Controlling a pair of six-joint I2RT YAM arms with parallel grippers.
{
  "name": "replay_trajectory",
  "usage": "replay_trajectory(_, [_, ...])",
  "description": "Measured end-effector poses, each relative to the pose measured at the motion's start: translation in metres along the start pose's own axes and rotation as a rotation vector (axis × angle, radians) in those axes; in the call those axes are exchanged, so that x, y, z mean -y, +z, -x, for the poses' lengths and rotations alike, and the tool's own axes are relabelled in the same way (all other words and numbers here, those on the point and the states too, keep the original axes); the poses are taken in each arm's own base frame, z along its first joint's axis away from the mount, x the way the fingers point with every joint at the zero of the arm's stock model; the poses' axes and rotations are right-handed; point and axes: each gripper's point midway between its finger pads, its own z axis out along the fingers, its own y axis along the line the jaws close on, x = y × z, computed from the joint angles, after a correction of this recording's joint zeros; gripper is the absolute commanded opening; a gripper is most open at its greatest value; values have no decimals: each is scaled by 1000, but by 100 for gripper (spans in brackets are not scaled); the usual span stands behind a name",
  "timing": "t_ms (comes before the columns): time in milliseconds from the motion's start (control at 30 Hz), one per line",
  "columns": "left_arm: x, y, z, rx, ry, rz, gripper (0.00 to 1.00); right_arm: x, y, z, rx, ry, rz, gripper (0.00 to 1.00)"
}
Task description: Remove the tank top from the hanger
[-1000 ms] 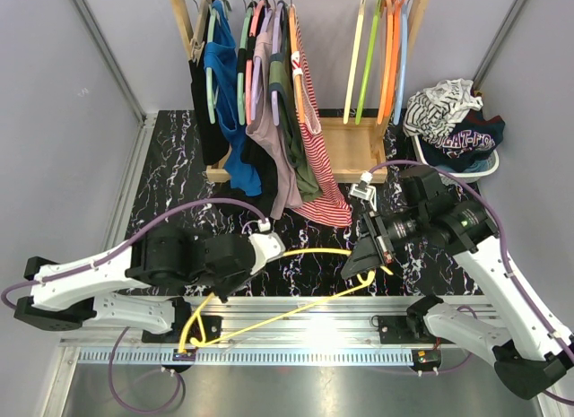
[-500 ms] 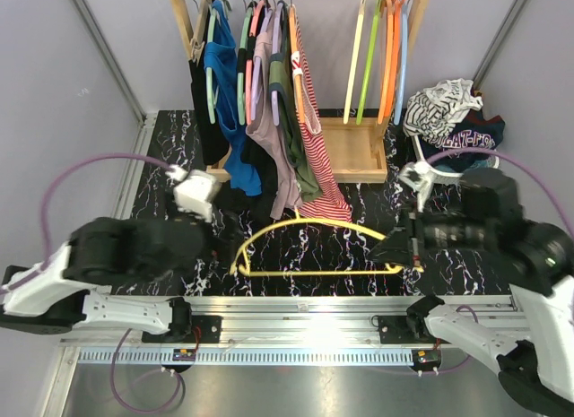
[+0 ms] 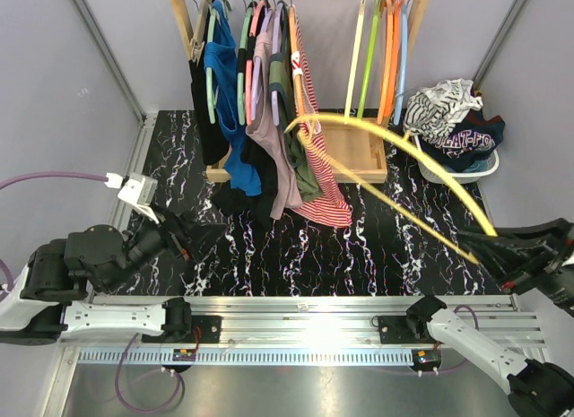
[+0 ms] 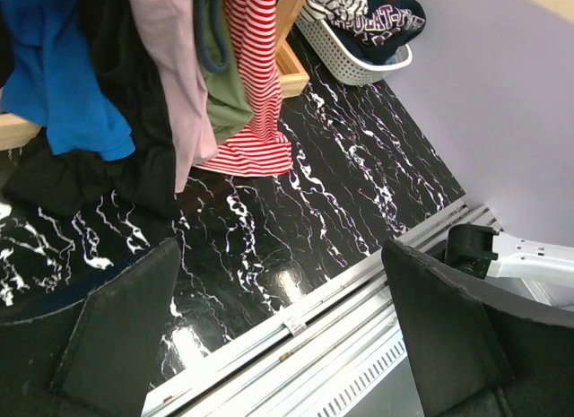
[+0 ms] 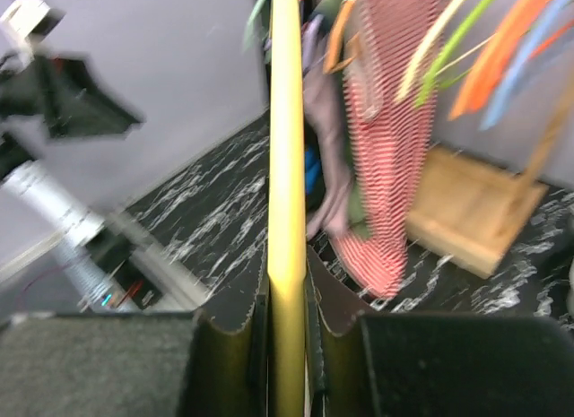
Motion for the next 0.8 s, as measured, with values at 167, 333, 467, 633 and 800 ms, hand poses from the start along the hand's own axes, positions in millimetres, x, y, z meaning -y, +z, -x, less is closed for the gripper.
replay_trajectory(167, [12,10,-3,-11,32,-13,99,39,17,25,165,-57,-184,0])
replay_trajectory(333, [18,15,-5,-22,52,-18,99,70,70,43,205,-105,-302,0])
replay_trajectory(467, [18,15,-4,-19,49,-19,99,93,122,55,230,-123,-376,0])
replay_trajectory(633, [19,15,-3,-15,45,-22,99,116,181,53,203,-104,-445,0])
replay_trajectory(800, [20,15,-2,-10,41,-26,99,130,220,45,146,-51,-493,0])
